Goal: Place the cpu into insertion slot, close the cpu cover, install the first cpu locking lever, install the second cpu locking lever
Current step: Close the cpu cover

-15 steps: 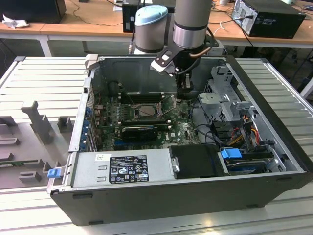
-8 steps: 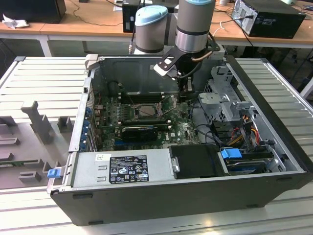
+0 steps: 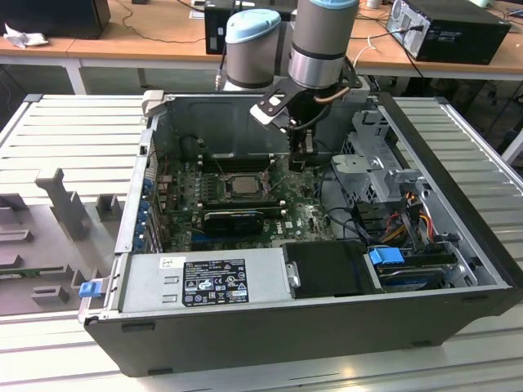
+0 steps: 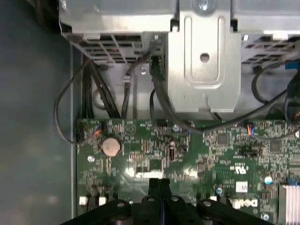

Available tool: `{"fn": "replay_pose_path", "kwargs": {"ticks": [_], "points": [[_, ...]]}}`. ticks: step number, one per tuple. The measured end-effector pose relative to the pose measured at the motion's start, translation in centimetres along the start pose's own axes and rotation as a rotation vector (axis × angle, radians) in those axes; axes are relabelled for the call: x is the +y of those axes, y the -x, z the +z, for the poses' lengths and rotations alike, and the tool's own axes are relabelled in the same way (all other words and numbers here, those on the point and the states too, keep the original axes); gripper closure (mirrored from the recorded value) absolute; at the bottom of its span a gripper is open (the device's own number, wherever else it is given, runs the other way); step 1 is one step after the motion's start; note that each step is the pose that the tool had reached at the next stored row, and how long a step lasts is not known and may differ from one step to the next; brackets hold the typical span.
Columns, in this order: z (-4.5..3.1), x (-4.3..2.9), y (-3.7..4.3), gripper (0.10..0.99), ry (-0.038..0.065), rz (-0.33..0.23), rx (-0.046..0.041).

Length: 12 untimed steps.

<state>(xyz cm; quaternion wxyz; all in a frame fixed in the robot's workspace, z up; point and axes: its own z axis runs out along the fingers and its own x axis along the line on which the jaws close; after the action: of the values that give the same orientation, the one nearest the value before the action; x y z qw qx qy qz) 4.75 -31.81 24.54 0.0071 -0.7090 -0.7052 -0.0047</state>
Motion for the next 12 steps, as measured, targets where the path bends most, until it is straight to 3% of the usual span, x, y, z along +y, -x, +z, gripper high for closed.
{"fn": "replay_pose_path", "kwargs": {"ticks": [1, 7, 10, 12], "points": [[-0.01, -0.33, 0.01, 0.98, 0.0, 0.0, -0.0001], [0.0, -0.67, 0.0, 0.98, 0.0, 0.0, 0.0], [0.01, -1.39, 0.01, 0.98, 0.0, 0.0, 0.0], [0.02, -2.54, 0.02, 0.98, 0.0, 0.0, 0.0]]}}
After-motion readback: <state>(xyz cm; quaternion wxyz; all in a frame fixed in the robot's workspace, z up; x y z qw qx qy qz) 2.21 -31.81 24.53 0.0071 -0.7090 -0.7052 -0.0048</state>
